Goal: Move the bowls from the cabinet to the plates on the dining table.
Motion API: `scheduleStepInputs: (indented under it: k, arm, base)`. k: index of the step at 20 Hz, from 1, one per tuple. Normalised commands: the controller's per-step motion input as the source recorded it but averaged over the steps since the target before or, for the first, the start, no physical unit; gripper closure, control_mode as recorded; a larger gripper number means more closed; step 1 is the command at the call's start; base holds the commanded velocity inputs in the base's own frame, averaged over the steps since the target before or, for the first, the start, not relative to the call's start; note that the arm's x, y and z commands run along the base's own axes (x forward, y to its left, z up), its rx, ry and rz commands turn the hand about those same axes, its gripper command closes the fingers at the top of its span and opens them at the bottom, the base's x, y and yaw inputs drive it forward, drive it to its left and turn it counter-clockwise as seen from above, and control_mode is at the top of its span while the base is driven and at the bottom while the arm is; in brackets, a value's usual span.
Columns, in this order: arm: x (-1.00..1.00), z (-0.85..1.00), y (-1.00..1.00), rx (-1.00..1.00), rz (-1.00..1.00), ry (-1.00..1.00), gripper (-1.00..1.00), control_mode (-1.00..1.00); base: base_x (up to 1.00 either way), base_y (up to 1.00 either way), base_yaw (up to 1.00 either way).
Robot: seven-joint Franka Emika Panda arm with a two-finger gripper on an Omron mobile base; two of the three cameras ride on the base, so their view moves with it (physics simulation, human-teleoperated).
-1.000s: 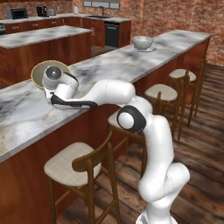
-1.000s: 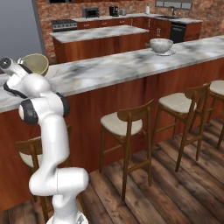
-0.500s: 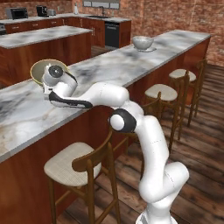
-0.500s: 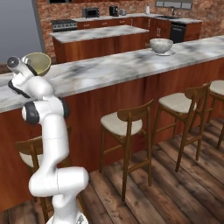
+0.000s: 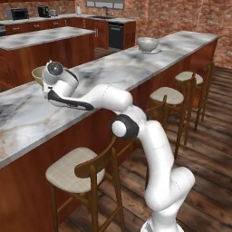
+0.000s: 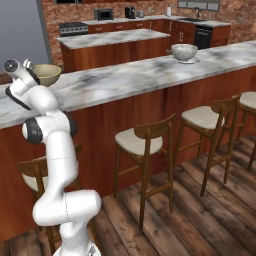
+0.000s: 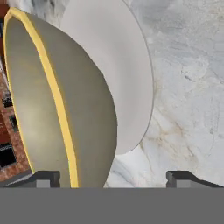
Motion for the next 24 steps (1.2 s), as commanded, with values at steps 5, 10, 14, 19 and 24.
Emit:
scheduleStepInputs:
  k: [5, 10, 14, 19, 24]
  arm:
    - [-0.01, 0.6, -0.25, -0.14, 0.15, 0.0, -1.0, -1.0]
    - [-0.05, 0.47, -0.4, -0.11, 0.16, -0.01, -1.0, -1.0]
    - [-0.53, 0.44, -0.63, -0.06, 0.19, -0.05, -1.0, -1.0]
    - [-0.58, 0.46, -0.76, -0.01, 0.16, -0.06, -1.0, -1.0]
    - [-0.67, 0.52, -0.83, 0.0, 0.15, -0.06, -1.0, -1.0]
  base:
    - [0.0, 0.0, 0.0]
    - [0.0, 0.0, 0.0]
    - [0.0, 0.0, 0.0]
    - [0.0, 0.0, 0.0]
    - [0.0, 0.0, 0.0]
